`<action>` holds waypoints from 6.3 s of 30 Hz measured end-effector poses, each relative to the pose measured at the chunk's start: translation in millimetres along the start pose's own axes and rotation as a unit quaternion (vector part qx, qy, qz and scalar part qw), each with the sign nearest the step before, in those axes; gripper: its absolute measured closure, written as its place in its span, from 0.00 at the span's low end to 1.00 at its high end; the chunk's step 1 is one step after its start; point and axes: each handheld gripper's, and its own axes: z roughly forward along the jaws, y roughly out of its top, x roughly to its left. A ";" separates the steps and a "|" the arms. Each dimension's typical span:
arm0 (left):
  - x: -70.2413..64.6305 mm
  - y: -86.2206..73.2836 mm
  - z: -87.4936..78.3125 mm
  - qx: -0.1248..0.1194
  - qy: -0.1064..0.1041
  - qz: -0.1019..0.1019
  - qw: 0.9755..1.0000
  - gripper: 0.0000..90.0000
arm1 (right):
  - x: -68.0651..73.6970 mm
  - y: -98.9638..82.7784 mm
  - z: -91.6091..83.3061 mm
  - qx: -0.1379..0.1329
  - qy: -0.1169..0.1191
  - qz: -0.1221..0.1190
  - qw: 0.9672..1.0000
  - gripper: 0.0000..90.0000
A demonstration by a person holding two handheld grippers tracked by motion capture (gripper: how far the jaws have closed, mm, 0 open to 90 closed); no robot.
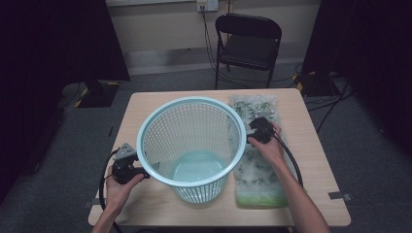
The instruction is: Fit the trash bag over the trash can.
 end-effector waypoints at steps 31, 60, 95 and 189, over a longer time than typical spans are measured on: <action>3.9 -1.4 1.2 -0.013 -0.017 -0.029 0.999 0.29 | -2.9 15.8 39.1 0.032 0.032 0.032 0.998 1.00; 29.5 58.2 -38.4 -0.095 0.000 -0.041 0.995 0.34 | 9.1 60.2 -108.8 -0.171 0.139 0.017 0.975 1.00; -10.8 178.4 -74.2 -0.242 -0.074 0.026 0.967 0.24 | 65.8 115.4 -205.0 -0.288 0.217 -0.077 0.930 1.00; -6.4 135.0 -71.2 -0.203 -0.132 0.075 0.967 0.82 | 56.4 78.2 -172.6 -0.208 0.211 -0.070 0.952 0.67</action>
